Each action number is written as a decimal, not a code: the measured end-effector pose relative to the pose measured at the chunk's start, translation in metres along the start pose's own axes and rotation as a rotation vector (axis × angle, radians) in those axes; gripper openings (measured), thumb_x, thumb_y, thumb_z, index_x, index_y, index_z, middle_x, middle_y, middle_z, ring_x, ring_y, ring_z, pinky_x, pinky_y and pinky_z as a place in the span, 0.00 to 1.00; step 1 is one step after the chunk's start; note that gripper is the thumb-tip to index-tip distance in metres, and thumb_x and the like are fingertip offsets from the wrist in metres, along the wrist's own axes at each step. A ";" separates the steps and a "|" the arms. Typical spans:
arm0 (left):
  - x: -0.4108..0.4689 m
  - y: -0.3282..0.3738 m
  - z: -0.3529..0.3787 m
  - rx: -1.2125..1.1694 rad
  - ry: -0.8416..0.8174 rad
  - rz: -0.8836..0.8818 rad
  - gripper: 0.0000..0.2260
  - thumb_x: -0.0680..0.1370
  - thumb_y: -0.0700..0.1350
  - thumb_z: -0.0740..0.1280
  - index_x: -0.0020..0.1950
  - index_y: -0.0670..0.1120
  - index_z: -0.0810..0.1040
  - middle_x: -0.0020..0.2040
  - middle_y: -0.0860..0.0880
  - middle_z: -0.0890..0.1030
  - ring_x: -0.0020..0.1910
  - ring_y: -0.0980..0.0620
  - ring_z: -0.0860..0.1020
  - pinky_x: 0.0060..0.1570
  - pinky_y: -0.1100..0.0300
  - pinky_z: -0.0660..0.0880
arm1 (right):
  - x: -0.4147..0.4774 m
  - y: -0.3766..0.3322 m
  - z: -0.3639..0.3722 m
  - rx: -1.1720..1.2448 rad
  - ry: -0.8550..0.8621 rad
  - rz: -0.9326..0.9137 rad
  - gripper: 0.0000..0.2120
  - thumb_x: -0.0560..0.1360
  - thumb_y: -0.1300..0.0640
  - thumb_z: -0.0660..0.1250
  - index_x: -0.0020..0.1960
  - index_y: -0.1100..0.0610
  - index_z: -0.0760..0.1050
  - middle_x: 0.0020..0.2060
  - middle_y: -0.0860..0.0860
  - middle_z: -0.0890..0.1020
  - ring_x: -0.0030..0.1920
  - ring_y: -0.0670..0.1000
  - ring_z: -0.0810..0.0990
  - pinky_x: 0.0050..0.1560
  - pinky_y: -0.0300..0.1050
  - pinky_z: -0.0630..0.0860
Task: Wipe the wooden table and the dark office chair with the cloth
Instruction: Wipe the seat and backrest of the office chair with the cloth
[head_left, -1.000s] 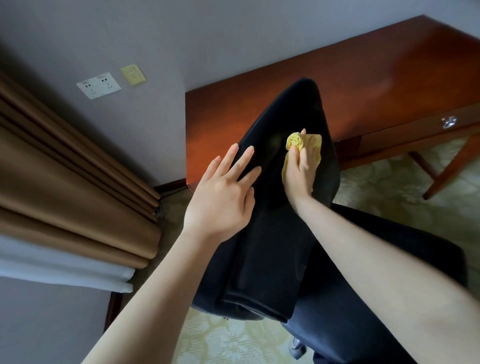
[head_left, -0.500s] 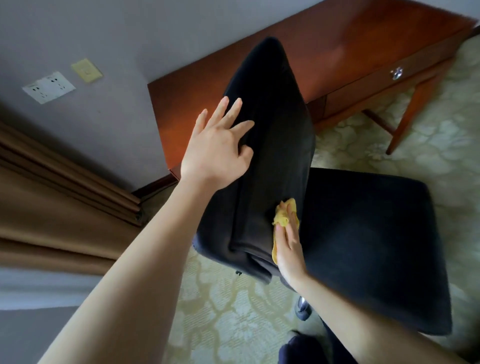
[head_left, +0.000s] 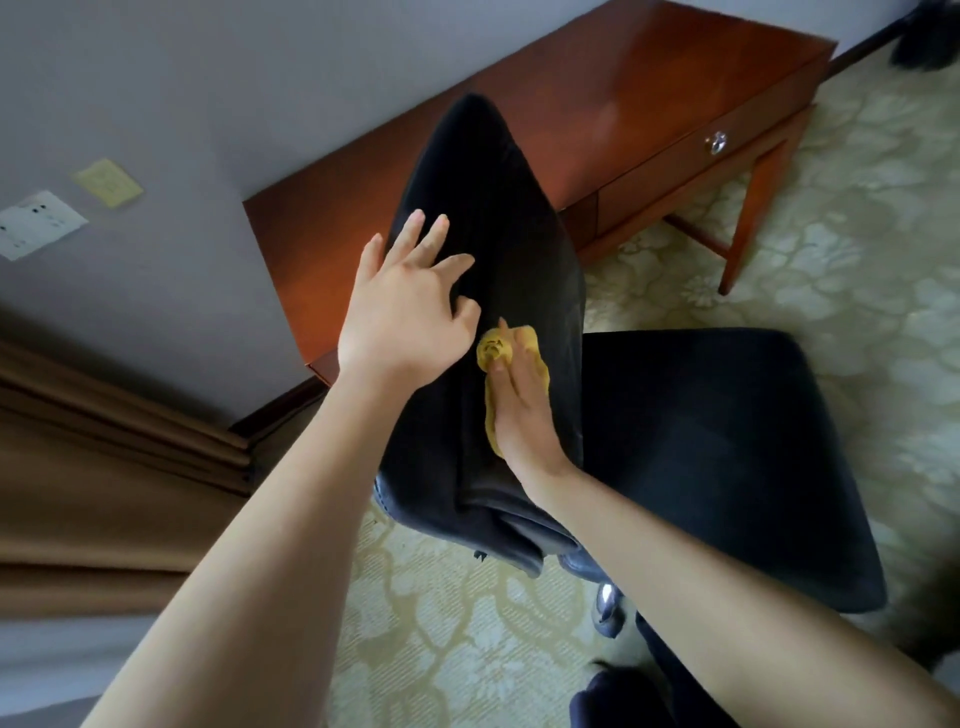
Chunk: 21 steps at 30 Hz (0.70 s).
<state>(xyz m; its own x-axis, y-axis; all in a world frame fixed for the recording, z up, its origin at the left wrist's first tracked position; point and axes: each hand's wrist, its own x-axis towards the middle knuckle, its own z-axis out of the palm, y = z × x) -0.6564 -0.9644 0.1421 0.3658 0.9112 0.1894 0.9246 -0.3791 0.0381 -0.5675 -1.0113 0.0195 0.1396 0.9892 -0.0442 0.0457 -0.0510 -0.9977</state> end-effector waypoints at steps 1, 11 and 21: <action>0.001 -0.001 -0.001 0.002 0.000 0.001 0.21 0.78 0.48 0.58 0.71 0.50 0.70 0.77 0.47 0.57 0.77 0.50 0.47 0.74 0.49 0.43 | -0.004 -0.002 0.003 -0.028 -0.013 -0.074 0.19 0.83 0.50 0.49 0.73 0.38 0.55 0.77 0.47 0.57 0.77 0.48 0.49 0.76 0.55 0.47; 0.003 0.003 -0.004 0.197 -0.002 0.100 0.26 0.75 0.53 0.52 0.70 0.49 0.71 0.76 0.45 0.60 0.77 0.46 0.48 0.71 0.42 0.37 | -0.003 0.051 -0.009 0.039 0.016 -0.143 0.23 0.83 0.57 0.54 0.69 0.33 0.54 0.71 0.31 0.52 0.76 0.40 0.46 0.76 0.45 0.44; -0.005 0.050 0.047 0.396 -0.246 0.169 0.26 0.80 0.57 0.52 0.77 0.51 0.57 0.78 0.48 0.42 0.77 0.46 0.39 0.71 0.44 0.35 | 0.062 0.110 -0.039 0.145 0.092 0.316 0.19 0.83 0.56 0.52 0.74 0.55 0.60 0.69 0.53 0.67 0.72 0.54 0.64 0.71 0.47 0.60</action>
<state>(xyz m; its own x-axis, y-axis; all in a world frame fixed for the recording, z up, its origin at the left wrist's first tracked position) -0.6070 -0.9805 0.0969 0.4840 0.8715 -0.0787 0.8021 -0.4778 -0.3583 -0.5151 -0.9611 -0.0906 0.2136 0.9109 -0.3532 -0.1542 -0.3256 -0.9329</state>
